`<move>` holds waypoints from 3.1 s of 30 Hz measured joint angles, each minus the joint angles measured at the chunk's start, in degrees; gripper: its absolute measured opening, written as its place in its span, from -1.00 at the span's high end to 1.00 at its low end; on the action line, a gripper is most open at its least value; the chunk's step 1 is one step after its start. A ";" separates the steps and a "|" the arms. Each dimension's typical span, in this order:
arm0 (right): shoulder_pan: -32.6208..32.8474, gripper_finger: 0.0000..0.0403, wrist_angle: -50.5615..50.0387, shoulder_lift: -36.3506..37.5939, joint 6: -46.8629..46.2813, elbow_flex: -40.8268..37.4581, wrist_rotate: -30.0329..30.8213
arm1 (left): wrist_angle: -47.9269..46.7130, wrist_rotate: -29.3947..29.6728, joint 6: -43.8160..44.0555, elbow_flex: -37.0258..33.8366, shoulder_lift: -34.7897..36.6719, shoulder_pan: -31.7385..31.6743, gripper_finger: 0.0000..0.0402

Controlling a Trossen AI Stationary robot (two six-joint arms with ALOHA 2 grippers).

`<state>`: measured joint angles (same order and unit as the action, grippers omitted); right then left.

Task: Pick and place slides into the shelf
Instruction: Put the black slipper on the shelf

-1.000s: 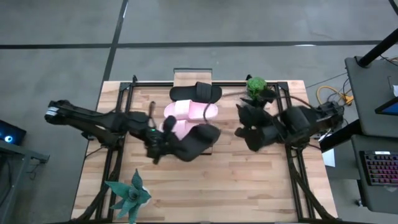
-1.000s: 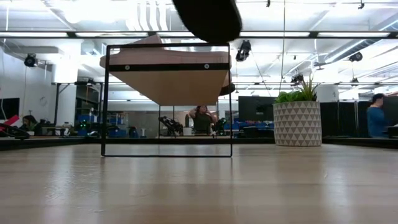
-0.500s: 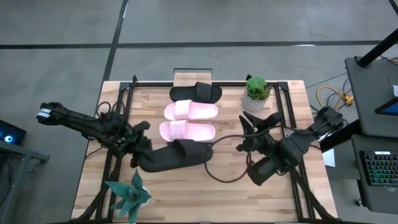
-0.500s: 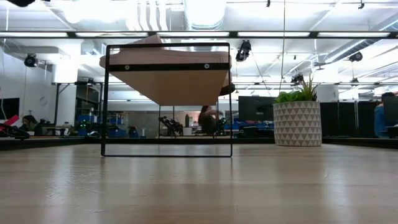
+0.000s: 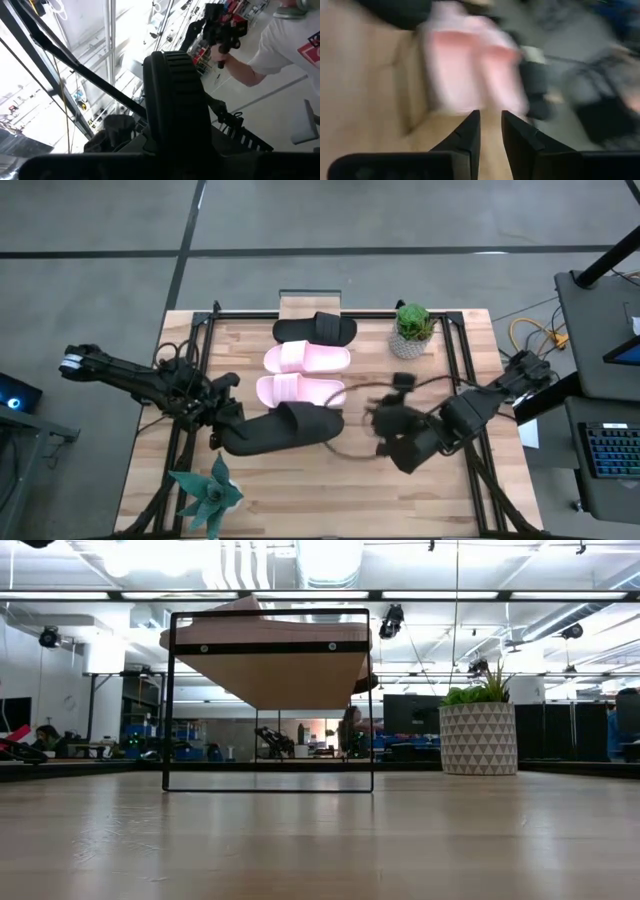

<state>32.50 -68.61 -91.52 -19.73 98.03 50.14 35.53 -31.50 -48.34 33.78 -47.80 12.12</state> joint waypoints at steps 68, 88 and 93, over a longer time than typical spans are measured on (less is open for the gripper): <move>-10.15 0.87 62.96 0.72 77.33 -14.33 -34.91 | 3.32 -6.33 -7.46 -1.81 -5.18 0.02 0.79; -12.89 0.95 64.00 1.20 83.87 -14.28 -15.86 | -2.35 5.48 19.95 -1.60 4.66 -0.04 -0.31; -16.20 0.96 62.46 1.35 84.75 -14.37 -13.43 | -5.32 5.01 25.04 -1.62 9.97 0.00 -0.32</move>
<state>16.29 -6.15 -90.17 65.02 83.66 36.71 30.20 -26.48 -23.29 32.16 -37.83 12.12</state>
